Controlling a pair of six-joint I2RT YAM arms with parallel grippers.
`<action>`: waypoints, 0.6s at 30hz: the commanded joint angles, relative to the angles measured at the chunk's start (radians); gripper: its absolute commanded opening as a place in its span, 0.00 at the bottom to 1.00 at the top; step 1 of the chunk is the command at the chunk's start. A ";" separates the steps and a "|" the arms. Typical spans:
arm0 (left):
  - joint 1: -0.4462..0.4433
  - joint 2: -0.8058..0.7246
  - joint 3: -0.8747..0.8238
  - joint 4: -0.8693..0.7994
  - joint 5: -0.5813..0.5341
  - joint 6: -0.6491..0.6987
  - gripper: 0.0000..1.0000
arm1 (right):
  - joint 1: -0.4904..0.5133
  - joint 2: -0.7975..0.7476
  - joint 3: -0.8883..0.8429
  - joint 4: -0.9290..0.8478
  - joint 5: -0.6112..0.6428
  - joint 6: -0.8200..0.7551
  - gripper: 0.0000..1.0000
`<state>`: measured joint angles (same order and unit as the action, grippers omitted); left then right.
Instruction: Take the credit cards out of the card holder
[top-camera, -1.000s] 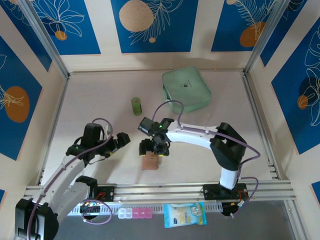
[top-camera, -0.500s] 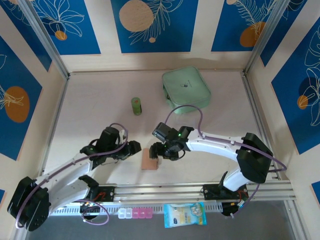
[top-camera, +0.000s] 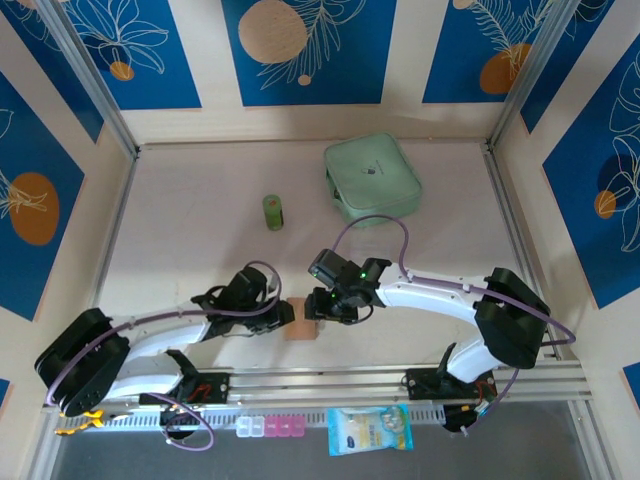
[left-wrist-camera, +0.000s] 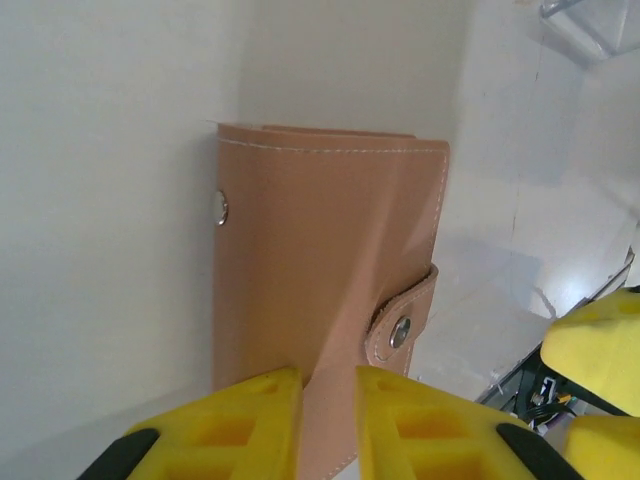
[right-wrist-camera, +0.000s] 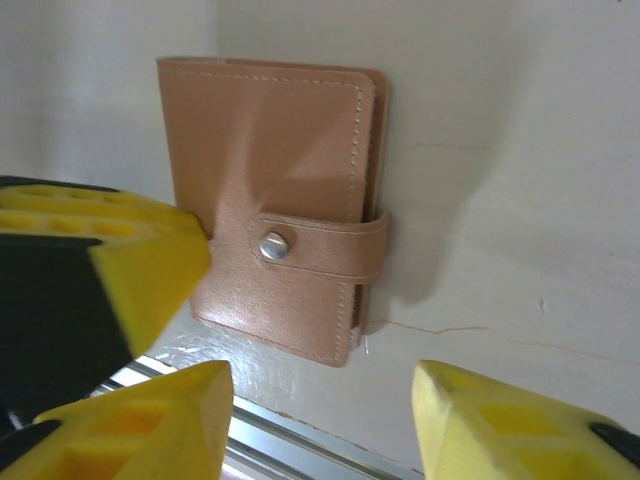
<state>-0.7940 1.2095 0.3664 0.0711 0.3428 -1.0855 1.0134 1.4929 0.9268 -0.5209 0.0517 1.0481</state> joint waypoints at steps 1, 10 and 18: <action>-0.033 0.000 -0.024 0.057 -0.035 -0.042 0.20 | -0.001 -0.008 0.008 -0.001 -0.006 -0.007 0.47; -0.039 -0.104 -0.030 -0.012 -0.093 -0.054 0.20 | 0.011 0.097 0.106 -0.077 0.025 -0.018 0.45; -0.033 -0.215 -0.069 -0.063 -0.137 -0.108 0.17 | 0.031 0.223 0.242 -0.201 0.093 -0.042 0.42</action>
<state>-0.8242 1.0180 0.3191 0.0586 0.2405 -1.1641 1.0348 1.6817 1.1213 -0.6342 0.1051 1.0256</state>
